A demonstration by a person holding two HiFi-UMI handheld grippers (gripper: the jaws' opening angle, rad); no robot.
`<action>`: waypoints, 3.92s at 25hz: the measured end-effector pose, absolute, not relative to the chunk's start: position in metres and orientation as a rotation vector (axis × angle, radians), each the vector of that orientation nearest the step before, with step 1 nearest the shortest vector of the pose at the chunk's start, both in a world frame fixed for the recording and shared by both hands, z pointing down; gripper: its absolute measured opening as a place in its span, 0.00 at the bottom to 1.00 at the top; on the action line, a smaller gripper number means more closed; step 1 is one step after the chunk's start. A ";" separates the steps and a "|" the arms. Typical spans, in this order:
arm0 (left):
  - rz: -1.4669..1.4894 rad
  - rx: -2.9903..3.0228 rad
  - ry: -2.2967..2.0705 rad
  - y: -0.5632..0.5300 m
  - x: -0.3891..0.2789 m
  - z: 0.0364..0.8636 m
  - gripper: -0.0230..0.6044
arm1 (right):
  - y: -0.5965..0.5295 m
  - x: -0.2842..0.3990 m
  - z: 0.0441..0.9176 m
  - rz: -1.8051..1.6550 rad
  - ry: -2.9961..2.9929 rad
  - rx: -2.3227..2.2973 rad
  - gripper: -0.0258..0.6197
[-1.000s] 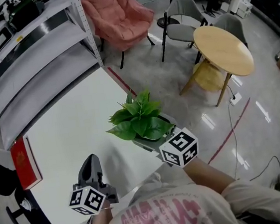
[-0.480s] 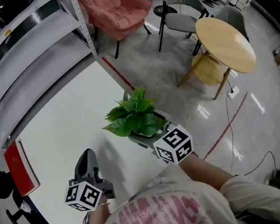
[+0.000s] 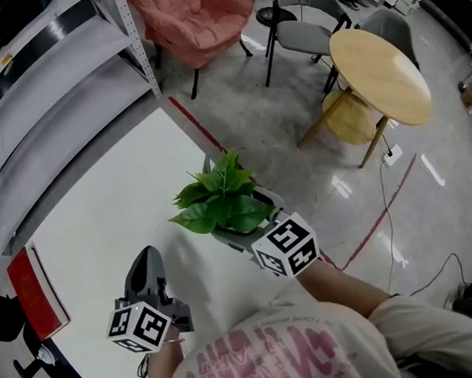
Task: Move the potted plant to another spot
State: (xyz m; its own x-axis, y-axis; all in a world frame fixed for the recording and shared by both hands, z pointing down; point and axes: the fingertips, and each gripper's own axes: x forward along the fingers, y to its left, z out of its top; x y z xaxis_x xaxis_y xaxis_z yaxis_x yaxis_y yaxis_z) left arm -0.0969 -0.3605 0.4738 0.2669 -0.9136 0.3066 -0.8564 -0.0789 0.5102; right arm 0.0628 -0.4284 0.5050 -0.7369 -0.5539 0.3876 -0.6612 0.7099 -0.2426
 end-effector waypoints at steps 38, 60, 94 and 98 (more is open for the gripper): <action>-0.139 1.933 -1.617 -0.354 -0.088 0.468 0.04 | -0.412 0.066 0.516 0.422 -2.619 0.893 0.81; -0.139 1.931 -1.618 -0.321 -0.096 0.466 0.04 | -0.403 0.064 0.517 0.414 -2.584 0.941 0.81; -0.177 1.888 -1.626 -0.272 -0.107 0.477 0.04 | -0.387 0.072 0.519 0.395 -2.516 1.049 0.81; -0.182 1.896 -1.617 -0.268 -0.105 0.476 0.04 | -0.382 0.076 0.517 0.422 -2.518 1.067 0.81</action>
State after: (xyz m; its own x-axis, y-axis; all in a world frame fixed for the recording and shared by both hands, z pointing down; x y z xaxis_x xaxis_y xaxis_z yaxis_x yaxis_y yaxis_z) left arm -0.1046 -0.2680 0.4758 0.2362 -0.9279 0.2885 -0.8405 -0.0461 0.5399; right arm 0.0763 -0.3815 0.5174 -0.6439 -0.6213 0.4465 -0.7330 0.6682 -0.1272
